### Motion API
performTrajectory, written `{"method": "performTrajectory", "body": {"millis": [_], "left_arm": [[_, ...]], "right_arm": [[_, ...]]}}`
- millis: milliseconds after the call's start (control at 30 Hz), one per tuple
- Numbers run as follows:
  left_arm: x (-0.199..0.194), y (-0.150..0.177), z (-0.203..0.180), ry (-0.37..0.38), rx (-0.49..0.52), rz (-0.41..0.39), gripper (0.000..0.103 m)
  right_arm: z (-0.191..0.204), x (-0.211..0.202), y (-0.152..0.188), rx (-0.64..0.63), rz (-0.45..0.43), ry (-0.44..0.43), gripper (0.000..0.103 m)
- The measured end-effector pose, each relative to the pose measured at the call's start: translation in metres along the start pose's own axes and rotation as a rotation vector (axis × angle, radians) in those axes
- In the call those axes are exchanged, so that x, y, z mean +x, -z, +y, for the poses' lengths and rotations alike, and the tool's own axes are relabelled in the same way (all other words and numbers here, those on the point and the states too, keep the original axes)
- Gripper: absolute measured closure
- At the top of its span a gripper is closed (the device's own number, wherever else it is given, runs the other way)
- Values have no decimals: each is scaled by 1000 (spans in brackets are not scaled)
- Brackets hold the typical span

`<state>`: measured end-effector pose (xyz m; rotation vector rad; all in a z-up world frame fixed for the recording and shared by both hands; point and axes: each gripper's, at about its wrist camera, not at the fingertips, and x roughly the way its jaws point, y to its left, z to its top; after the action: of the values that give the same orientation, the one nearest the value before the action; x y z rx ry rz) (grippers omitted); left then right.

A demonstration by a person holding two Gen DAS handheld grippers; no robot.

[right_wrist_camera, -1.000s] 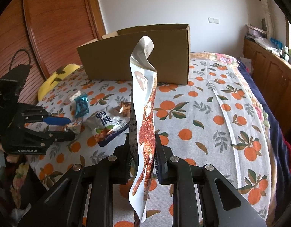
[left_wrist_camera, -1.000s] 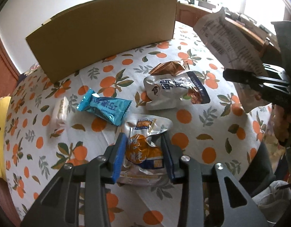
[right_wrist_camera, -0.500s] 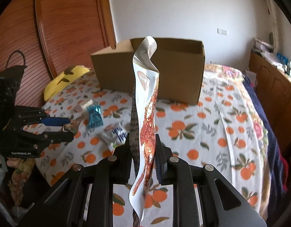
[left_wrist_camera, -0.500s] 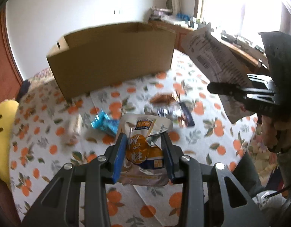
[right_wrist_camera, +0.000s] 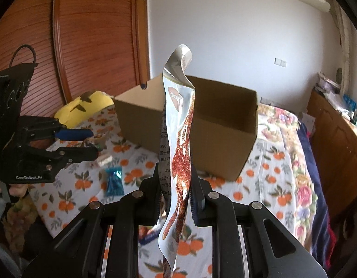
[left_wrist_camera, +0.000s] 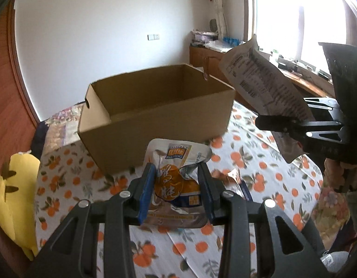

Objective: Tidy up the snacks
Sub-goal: 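Lower both packs into the cardboard box and open both tools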

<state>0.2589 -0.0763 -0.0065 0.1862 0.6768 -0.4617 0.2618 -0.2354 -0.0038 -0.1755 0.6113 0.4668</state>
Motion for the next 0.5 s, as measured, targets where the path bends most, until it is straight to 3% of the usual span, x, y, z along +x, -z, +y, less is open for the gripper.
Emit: {"method": "performTrajectory", "body": {"millis": [500], "left_arm": [[15, -81, 36, -30, 23, -128, 67]], "right_arm": [[-15, 28, -72, -66, -53, -8, 85]]}}
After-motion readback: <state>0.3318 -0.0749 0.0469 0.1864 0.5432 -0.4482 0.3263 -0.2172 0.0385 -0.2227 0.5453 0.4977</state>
